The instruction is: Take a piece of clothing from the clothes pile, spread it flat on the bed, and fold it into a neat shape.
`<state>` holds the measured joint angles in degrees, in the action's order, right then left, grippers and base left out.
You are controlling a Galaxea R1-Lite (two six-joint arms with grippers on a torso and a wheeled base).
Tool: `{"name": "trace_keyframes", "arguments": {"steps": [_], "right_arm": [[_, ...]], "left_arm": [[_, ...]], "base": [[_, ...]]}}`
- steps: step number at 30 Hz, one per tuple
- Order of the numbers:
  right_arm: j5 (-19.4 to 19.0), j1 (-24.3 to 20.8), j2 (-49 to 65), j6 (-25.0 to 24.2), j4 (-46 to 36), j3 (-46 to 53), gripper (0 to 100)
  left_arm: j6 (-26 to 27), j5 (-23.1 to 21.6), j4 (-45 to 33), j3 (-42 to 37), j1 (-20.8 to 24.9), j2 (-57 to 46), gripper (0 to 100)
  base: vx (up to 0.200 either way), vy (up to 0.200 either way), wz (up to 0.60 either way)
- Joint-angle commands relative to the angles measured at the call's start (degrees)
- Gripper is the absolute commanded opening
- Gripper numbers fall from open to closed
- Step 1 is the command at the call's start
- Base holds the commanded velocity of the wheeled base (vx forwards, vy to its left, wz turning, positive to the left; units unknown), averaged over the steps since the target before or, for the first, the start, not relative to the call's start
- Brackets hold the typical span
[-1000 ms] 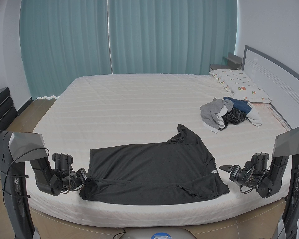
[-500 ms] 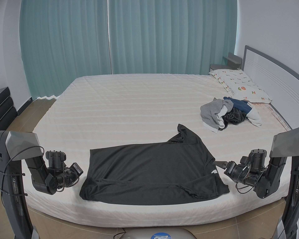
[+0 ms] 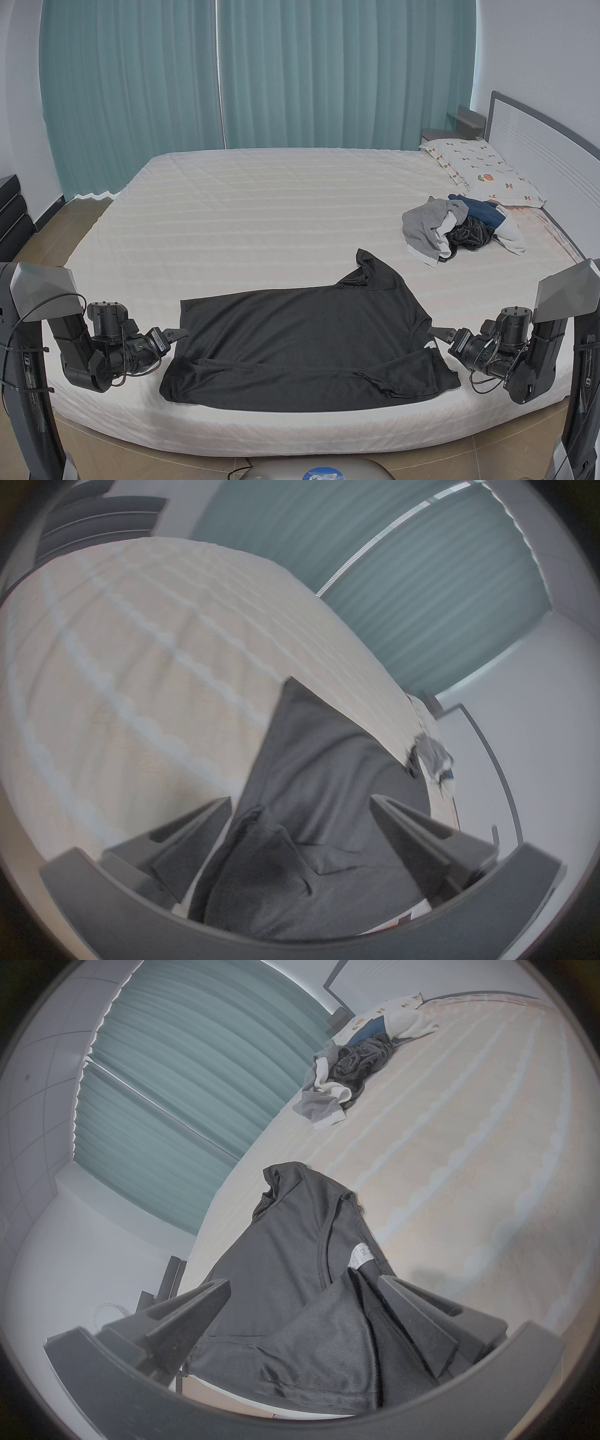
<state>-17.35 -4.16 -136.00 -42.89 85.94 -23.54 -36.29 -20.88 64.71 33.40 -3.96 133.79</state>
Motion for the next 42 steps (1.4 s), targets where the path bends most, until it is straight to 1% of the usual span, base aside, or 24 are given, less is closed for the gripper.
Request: {"name": "trace_keyframes", "arguments": {"steps": [1, 7, 9, 11, 14, 18, 29, 35, 42], "right_arm": [[-0.23, -0.24, -1.46, 0.08, 0.1, -0.28, 100], [-0.32, -0.41, -1.73, 0.08, 0.1, -0.37, 100], [-0.32, -0.5, -1.64, 0.08, 0.1, -0.37, 100], [-0.32, -0.68, -1.55, 0.08, 0.1, -0.45, 100], [-0.32, -0.76, -1.55, 0.08, 0.1, -0.45, 100], [-0.32, -0.76, -1.55, 0.08, 0.19, -0.45, 100], [-0.32, -0.76, -1.64, 0.08, 0.1, -0.45, 100], [-0.32, -0.76, -1.64, 0.08, 0.1, -0.45, 100], [-0.32, -0.76, -1.64, 0.08, 0.1, -0.45, 100]], "left_arm": [[3.16, -3.64, 1.83, -0.36, -0.96, 1.3, 100], [3.68, -7.33, 4.9, -1.23, -0.43, 1.74, 100], [3.68, -7.59, 5.6, -1.5, -0.26, 2.18, 100], [4.39, -7.51, 7.27, -1.94, 0.27, 3.23, 100], [7.81, -7.07, 10.18, -3.78, 1.68, 5.25, 100], [10.72, -6.72, 12.99, -4.57, 1.85, 7.36, 100], [10.8, -6.54, 13.6, -4.31, 2.03, 7.98, 100], [9.92, -2.58, 13.87, -2.2, 2.12, 8.94, 100], [9.66, -2.23, 13.87, -2.11, 2.38, 9.03, 100]], "base": [[0.0, 0.0, 0.0], [0.0, 0.0, 0.0], [0.0, 0.0, 0.0], [0.0, 0.0, 0.0], [0.0, 0.0, 0.0], [0.0, 0.0, 0.0], [0.0, 0.0, 0.0], [0.0, 0.0, 0.0], [0.0, 0.0, 0.0]]}}
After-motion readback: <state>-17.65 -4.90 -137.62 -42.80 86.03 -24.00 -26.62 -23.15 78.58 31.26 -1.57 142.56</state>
